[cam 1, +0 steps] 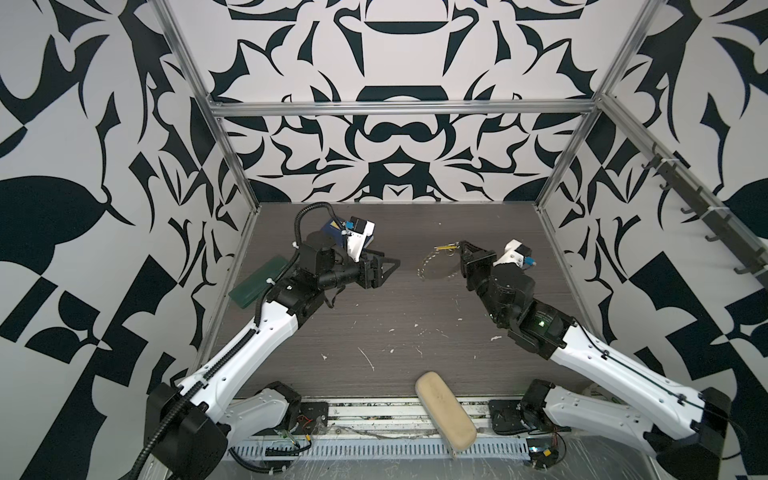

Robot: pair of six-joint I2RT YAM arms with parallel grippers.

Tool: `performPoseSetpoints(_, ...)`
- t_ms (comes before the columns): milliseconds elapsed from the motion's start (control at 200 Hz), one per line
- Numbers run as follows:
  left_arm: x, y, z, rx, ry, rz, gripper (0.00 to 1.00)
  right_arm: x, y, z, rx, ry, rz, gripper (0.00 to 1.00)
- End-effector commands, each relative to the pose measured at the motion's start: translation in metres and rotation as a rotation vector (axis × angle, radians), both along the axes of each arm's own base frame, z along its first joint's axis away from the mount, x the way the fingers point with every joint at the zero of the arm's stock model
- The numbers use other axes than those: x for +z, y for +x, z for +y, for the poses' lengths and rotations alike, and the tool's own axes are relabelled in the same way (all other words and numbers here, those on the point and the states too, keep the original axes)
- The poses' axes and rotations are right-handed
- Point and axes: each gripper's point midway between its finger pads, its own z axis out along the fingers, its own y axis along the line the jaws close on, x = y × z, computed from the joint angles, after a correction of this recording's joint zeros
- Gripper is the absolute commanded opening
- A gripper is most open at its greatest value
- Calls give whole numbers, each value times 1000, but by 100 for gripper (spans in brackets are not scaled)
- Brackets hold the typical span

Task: Remove the keys from the keyring

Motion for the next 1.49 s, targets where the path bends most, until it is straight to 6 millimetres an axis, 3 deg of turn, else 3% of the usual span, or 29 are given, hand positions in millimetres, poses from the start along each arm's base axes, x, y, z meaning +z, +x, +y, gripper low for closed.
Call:
performPoseSetpoints(0,22,8,-13,-8,-12,-121,68,-3,-5,-36,-192,123,57,0)
performPoseSetpoints(240,21,13,-39,-56,-33,-150,67,3,-21,-74,-331,80,79,0)
performPoseSetpoints(275,11,17,-45,-66,-20,-129,66,4,-22,-77,-342,81,75,0)
performPoseSetpoints(455,13,12,-64,-125,-36,-133,64,9,-23,-84,-378,106,52,0)
performPoseSetpoints(730,6,-6,-109,-210,-82,-167,68,20,-18,-78,-375,158,35,0)
performPoseSetpoints(890,7,-19,-136,-303,-172,-142,76,29,-16,-76,-372,181,13,0)
performPoseSetpoints(1240,29,-35,-162,-521,-453,-12,94,44,-12,-68,-338,198,-11,0)
performPoseSetpoints(1490,30,-35,-166,-536,-479,43,97,47,-3,-57,-312,206,-18,0)
